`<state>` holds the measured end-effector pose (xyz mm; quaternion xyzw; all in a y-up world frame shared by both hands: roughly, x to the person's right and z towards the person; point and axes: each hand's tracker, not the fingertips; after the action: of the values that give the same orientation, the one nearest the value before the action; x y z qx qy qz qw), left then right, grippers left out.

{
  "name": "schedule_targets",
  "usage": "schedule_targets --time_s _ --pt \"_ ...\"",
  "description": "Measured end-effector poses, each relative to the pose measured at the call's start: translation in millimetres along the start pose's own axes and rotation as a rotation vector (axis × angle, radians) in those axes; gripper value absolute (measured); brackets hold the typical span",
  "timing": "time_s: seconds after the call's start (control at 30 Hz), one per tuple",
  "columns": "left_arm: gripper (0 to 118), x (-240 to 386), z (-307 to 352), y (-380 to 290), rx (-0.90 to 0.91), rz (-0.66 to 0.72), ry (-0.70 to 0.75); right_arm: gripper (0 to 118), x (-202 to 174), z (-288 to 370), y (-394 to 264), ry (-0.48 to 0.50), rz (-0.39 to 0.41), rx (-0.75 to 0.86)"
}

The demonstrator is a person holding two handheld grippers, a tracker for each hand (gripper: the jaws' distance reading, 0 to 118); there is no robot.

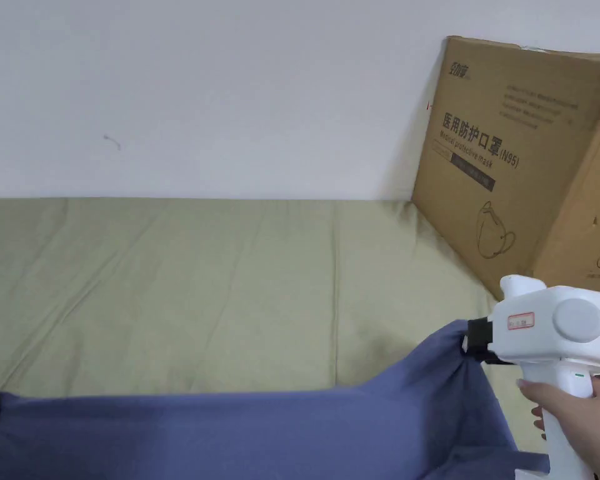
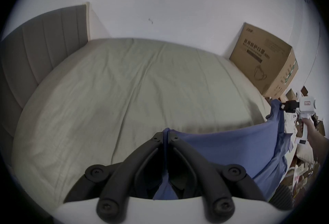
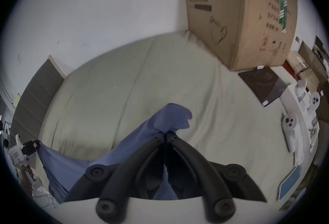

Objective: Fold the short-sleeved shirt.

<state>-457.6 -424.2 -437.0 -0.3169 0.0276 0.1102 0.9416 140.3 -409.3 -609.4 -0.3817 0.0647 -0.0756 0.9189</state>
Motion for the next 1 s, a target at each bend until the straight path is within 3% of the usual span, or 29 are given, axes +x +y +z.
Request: schedule_targets --time_s 0.23,0.3,0.47,0.67,0.7,0.73,0.8,0.83,0.87,0.93,1.0 --pt "2 14.3 19.6 3.1 0.000 -0.045 -0.047 1 12.2 54.2 -20.5 0.031 -0.010 0.059" --pt "2 8.3 30.6 -15.9 -0.037 -0.049 -0.082 1 23.6 75.1 -50.7 0.043 -0.004 0.031" --pt "3 -13.5 57.2 -80.7 -0.182 0.007 -0.150 1 58.1 106.7 -150.0 0.070 -0.080 -0.143" --pt "7 -26.3 76.1 -140.7 -0.248 0.024 -0.167 3 68.2 118.6 -223.4 0.069 -0.049 -0.220" --pt "19 -27.2 79.4 -145.1 -0.242 0.038 -0.171 8 68.6 119.9 -228.8 0.066 -0.052 -0.208" --pt "50 -26.9 82.9 -147.7 -0.231 0.039 -0.161 31 75.2 119.5 -229.7 0.074 -0.062 -0.163" --pt "113 -23.7 90.3 -151.1 -0.201 0.021 -0.138 103 72.5 123.6 -228.7 0.062 -0.050 -0.101" --pt "115 -21.0 94.2 -150.7 -0.184 0.014 -0.144 117 69.2 126.3 -226.4 0.061 -0.049 -0.088" --pt "112 -17.4 107.7 -140.0 -0.110 0.023 -0.162 117 64.6 132.0 -220.8 0.127 -0.035 0.021" --pt "114 -4.4 117.3 -127.3 -0.089 0.026 -0.162 117 51.3 137.8 -209.4 0.134 -0.047 0.057" --pt "114 21.6 131.0 -121.0 0.057 -0.029 -0.156 117 23.8 154.1 -198.5 0.162 -0.012 0.152"
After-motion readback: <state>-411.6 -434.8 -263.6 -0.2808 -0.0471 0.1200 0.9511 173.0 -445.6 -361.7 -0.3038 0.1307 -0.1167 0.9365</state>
